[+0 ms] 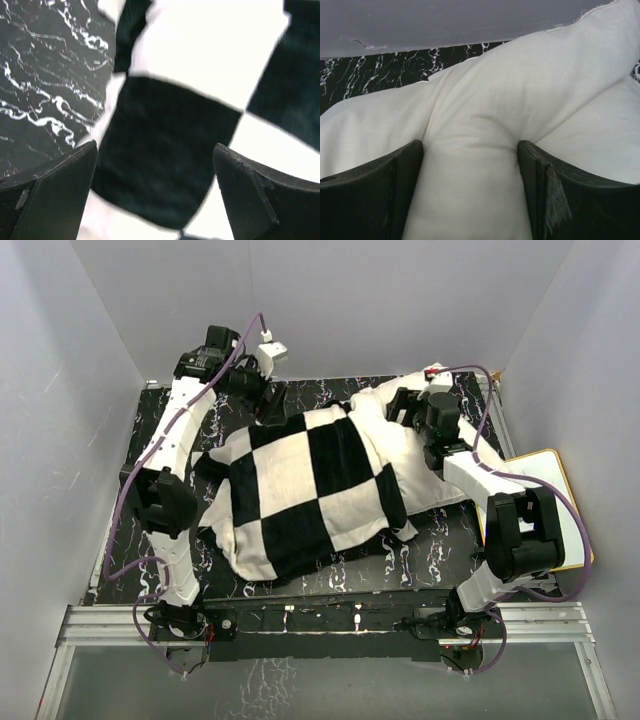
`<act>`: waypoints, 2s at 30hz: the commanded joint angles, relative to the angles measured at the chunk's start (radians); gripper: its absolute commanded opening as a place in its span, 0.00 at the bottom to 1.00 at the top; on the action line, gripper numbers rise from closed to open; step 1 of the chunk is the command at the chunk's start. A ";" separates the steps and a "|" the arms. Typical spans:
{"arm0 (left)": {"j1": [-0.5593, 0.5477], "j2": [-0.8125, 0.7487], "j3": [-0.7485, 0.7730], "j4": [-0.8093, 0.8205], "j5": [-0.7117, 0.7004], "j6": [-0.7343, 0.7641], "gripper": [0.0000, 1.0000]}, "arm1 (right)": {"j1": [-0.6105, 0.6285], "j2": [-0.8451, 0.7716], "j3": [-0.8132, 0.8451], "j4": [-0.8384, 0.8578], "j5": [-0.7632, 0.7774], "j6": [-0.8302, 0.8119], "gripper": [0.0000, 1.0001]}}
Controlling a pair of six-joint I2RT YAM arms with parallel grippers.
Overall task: Remove the pillowcase from the pillow
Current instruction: Remove the pillow from the pillowcase.
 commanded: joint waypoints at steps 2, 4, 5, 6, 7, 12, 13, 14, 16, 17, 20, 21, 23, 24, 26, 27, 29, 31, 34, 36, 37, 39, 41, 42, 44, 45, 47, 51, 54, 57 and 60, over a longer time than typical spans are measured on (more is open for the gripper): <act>-0.005 0.173 0.080 -0.042 0.097 -0.139 0.97 | 0.125 0.000 -0.138 -0.136 -0.112 0.029 0.77; -0.005 0.206 0.036 -0.065 0.105 -0.140 0.97 | 0.137 -0.026 -0.167 -0.119 -0.069 0.030 0.77; -0.004 0.214 -0.002 -0.079 0.108 -0.141 0.97 | 0.140 -0.039 -0.181 -0.113 -0.053 0.029 0.77; -0.004 0.219 -0.036 -0.103 0.117 -0.127 0.97 | 0.143 -0.052 -0.197 -0.099 -0.036 0.031 0.77; -0.004 0.223 -0.068 -0.131 0.142 -0.111 0.97 | 0.147 -0.068 -0.212 -0.087 -0.020 0.028 0.77; 0.005 0.227 -0.172 -0.275 0.318 -0.068 0.97 | 0.184 -0.113 -0.267 -0.044 0.082 0.018 0.78; 0.005 0.235 -0.169 -0.319 0.369 -0.051 0.97 | 0.194 -0.118 -0.272 -0.037 0.103 0.017 0.78; 0.003 0.250 -0.160 -0.370 0.430 -0.023 0.97 | 0.203 -0.120 -0.277 -0.025 0.123 0.018 0.78; 0.001 0.284 -0.143 -0.456 0.547 0.015 0.92 | 0.226 -0.127 -0.289 -0.002 0.157 0.019 0.78; -0.001 0.294 -0.150 -0.462 0.596 -0.008 0.74 | 0.241 -0.131 -0.297 0.009 0.177 0.018 0.78; -0.007 0.289 -0.140 -0.447 0.636 -0.021 0.08 | 0.284 -0.139 -0.314 0.032 0.237 0.011 0.78; -0.008 0.281 -0.126 -0.429 0.617 -0.046 0.00 | 0.295 -0.141 -0.320 0.038 0.256 0.011 0.78; -0.009 0.276 -0.069 -0.416 0.594 -0.073 0.00 | 0.314 -0.145 -0.333 0.063 0.281 0.015 0.78; -0.009 0.283 -0.006 -0.410 0.567 -0.097 0.00 | 0.321 -0.148 -0.339 0.082 0.285 0.017 0.78; 0.007 0.294 0.153 -0.358 0.467 -0.173 0.00 | 0.328 -0.152 -0.341 0.126 0.275 0.018 0.79; 0.020 0.302 0.243 -0.321 0.416 -0.216 0.00 | 0.328 -0.154 -0.337 0.152 0.265 0.014 0.81; 0.051 0.321 0.426 -0.254 0.338 -0.283 0.00 | 0.326 -0.171 -0.299 0.159 0.228 -0.012 0.86; 0.079 0.315 0.552 -0.156 0.253 -0.329 0.00 | 0.321 -0.215 -0.244 0.161 0.175 -0.059 0.90; 0.092 0.178 0.474 0.089 0.088 -0.274 0.00 | 0.281 -0.283 -0.188 0.172 0.059 -0.083 0.93; 0.087 0.062 0.366 0.275 0.039 -0.222 0.00 | 0.261 -0.309 -0.163 0.173 0.008 -0.091 0.93; 0.081 0.019 0.341 0.348 0.026 -0.195 0.00 | 0.259 -0.316 -0.159 0.174 -0.009 -0.101 0.93; 0.071 -0.033 0.345 0.418 0.040 -0.145 0.00 | 0.258 -0.324 -0.162 0.175 -0.032 -0.113 0.93; 0.064 -0.088 0.317 0.457 0.088 -0.116 0.00 | 0.258 -0.336 -0.183 0.170 -0.006 -0.095 0.93; 0.055 -0.125 0.287 0.441 0.117 -0.081 0.00 | 0.257 -0.346 -0.193 0.169 0.034 -0.079 0.94; 0.027 -0.186 0.206 0.366 0.151 -0.011 0.00 | 0.242 -0.377 -0.214 0.178 0.063 -0.048 0.98; 0.016 -0.225 0.142 0.334 0.160 0.014 0.00 | 0.231 -0.388 -0.213 0.174 0.076 -0.033 0.98; -0.001 -0.317 -0.011 0.299 0.177 0.044 0.00 | 0.200 -0.403 -0.176 0.124 0.105 -0.004 0.98; -0.013 -0.490 -0.300 0.251 0.167 0.114 0.00 | 0.089 -0.424 -0.052 -0.028 0.142 0.116 0.98; -0.016 -0.574 -0.470 0.199 0.162 0.165 0.00 | 0.016 -0.420 0.010 -0.124 0.157 0.220 0.98; -0.016 -0.600 -0.563 0.152 0.179 0.174 0.00 | -0.019 -0.381 0.083 -0.186 0.159 0.262 0.98; -0.021 -0.637 -0.606 0.117 0.214 0.180 0.00 | -0.020 -0.342 0.150 -0.206 0.133 0.281 0.98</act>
